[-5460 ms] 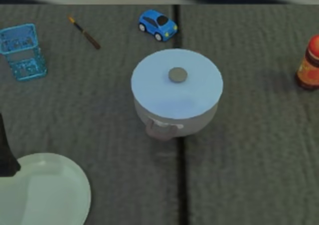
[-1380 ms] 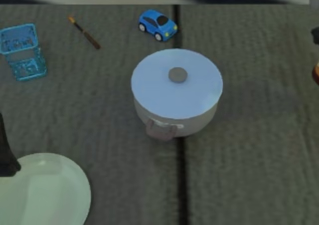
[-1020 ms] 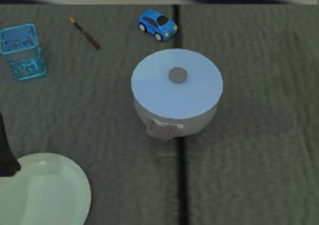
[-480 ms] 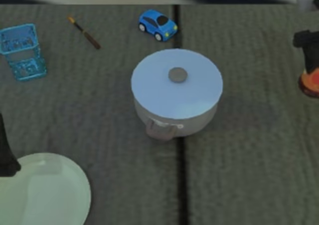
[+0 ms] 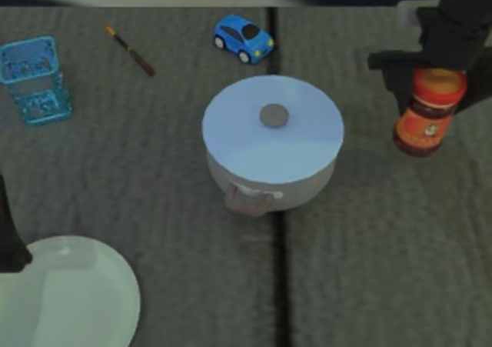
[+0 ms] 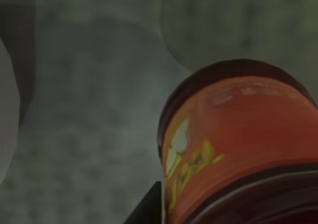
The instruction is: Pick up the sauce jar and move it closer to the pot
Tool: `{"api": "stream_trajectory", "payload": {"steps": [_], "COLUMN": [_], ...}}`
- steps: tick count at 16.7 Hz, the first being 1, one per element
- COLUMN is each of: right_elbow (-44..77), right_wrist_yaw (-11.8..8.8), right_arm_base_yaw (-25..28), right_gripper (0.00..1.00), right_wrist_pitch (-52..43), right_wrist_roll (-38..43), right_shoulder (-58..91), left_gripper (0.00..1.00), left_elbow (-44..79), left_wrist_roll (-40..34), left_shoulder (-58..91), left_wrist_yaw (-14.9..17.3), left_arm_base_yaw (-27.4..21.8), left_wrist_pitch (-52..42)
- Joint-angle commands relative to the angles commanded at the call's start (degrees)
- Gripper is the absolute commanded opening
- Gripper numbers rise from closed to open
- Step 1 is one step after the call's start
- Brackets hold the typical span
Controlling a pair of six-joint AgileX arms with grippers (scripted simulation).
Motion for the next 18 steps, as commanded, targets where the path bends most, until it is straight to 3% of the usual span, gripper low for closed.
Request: {"api": "stream_trajectory", "payload": {"steps": [7,13,18], "right_elbow": [-0.2,-8.7,-9.7], "right_wrist_yaw": [-0.1,0.0,0.0], "right_arm_base_yaw": [0.6,1.0,1.1], "right_gripper": [0.0,0.0,0.0], "right_wrist_pitch": [0.4,10.0,11.1], "right_wrist_roll": [1.9,2.0,2.0], "right_shoulder": [0.4,1.2,1.6], "left_gripper": [1.0,1.0,1.0], "left_elbow": [0.0,0.0,0.0], "left_wrist_roll": [0.0,0.0,0.0], "left_shoulder": [0.0,0.0,0.0], "left_wrist_yaw": [0.0,0.0,0.0], "left_arm_base_yaw": [0.0,0.0,0.0], "left_wrist_pitch": [0.0,0.0,0.0]}}
